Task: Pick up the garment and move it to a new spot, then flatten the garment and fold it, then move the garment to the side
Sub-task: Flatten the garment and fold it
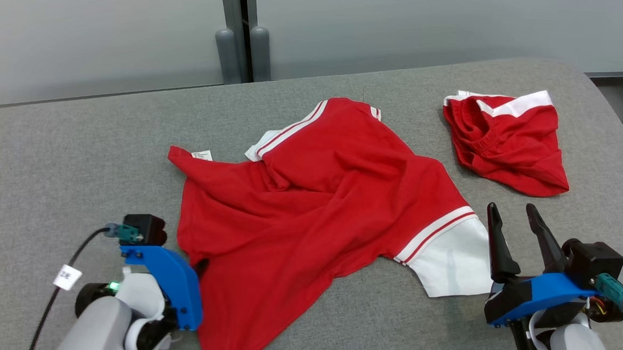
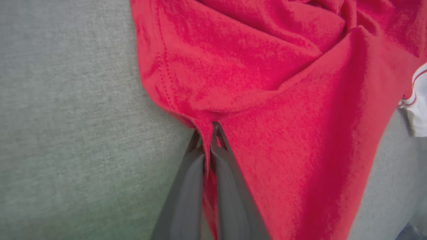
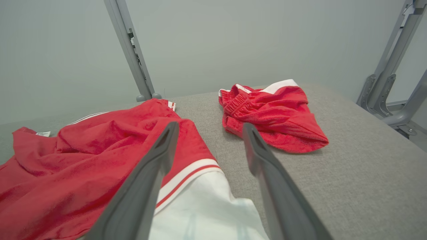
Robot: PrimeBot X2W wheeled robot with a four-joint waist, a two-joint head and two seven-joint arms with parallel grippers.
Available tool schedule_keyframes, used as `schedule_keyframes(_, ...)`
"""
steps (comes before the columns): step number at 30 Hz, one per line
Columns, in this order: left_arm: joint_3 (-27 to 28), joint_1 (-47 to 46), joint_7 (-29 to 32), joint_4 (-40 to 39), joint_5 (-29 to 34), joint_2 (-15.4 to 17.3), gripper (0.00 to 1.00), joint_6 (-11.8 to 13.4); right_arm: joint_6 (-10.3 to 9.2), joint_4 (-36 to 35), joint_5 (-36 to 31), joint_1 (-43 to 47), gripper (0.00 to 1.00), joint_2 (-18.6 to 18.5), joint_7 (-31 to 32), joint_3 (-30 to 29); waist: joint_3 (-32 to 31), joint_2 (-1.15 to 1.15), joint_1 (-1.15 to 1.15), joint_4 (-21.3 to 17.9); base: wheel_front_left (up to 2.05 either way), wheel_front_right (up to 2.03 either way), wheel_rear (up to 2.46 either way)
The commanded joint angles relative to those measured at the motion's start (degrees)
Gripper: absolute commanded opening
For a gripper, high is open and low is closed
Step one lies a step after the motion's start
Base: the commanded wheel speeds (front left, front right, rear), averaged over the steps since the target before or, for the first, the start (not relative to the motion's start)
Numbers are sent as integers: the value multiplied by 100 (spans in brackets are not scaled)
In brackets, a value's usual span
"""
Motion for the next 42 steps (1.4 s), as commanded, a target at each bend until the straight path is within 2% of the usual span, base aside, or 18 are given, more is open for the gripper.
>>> schedule_keyframes(1,54,-139,-53,55,-33,102,0,-36,1,7,25,-70,100,-7,-20,15,-1,0,0,17,0,0,0)
schedule_keyframes(11,428,-464,-69,476,-266,751,0,-51,1,18,22,-115,100,-46,-10,65,-9,0,0,70,0,0,0)
schedule_keyframes(18,548,-659,-211,995,-517,1056,0,-93,1,35,46,-114,100,-116,27,88,-66,0,0,49,0,0,0)
schedule_keyframes(19,527,-679,-234,1044,-543,1087,34,-91,1,34,44,-93,100,-125,38,79,-83,0,0,55,0,0,0)
schedule_keyframes(20,521,-700,-296,1078,-570,1110,100,-88,1,26,34,-69,100,-124,48,69,-101,0,0,61,0,0,0)
schedule_keyframes(28,318,-505,-1132,606,-622,1300,100,-90,1,-97,18,71,100,-159,-45,92,-315,0,0,223,0,0,0)
schedule_keyframes(33,407,-205,-2254,-273,-379,1317,100,-8,1,-143,-34,203,100,-274,-122,106,-570,0,0,436,0,0,0)
schedule_keyframes(35,401,58,-2714,-644,-191,1304,100,106,1,-180,-55,244,100,-275,-170,143,-700,0,0,509,0,0,0)
schedule_keyframes(42,449,924,-3910,-1829,374,1140,100,735,1,-295,71,391,100,-372,-367,455,-948,0,0,673,0,0,0)
